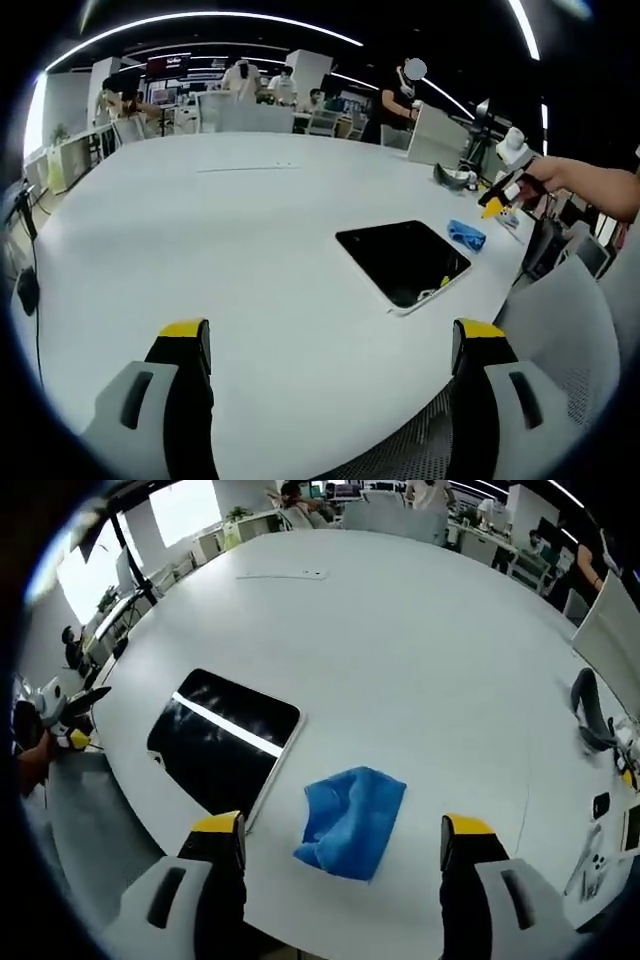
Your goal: Wipe the mirror surface with the cleaning cloth until all visible marks leave the cleaned area.
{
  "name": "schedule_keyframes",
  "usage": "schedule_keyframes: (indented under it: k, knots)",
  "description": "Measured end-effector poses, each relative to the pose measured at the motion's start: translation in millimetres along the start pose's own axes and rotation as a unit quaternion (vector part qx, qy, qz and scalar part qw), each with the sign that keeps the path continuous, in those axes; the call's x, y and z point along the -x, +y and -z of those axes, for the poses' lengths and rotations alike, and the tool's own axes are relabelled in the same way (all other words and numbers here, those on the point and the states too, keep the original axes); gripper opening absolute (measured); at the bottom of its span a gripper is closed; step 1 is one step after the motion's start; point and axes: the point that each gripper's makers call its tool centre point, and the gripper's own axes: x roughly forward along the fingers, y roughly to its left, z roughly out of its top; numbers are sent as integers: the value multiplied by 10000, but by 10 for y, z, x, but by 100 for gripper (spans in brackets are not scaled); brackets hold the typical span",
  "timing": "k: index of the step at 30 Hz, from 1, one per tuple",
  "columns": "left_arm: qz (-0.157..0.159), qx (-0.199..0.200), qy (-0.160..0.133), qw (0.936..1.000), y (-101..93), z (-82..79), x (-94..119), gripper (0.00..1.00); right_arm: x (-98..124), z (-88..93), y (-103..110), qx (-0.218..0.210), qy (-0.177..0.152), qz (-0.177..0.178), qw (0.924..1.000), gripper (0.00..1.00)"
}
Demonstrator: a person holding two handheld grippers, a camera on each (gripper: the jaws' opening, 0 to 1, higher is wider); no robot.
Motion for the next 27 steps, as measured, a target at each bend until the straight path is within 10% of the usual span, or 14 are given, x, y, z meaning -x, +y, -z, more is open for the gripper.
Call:
schedule_keyframes:
  k: [10, 27]
  knots:
    - [-76, 16, 53, 10000, 35, 26, -7, 99, -355, 77, -127, -16, 47, 23, 10000, 44]
    - [-99, 79, 51, 9999, 63, 29, -8, 99, -544, 190, -110, -312, 201, 90, 9993, 17]
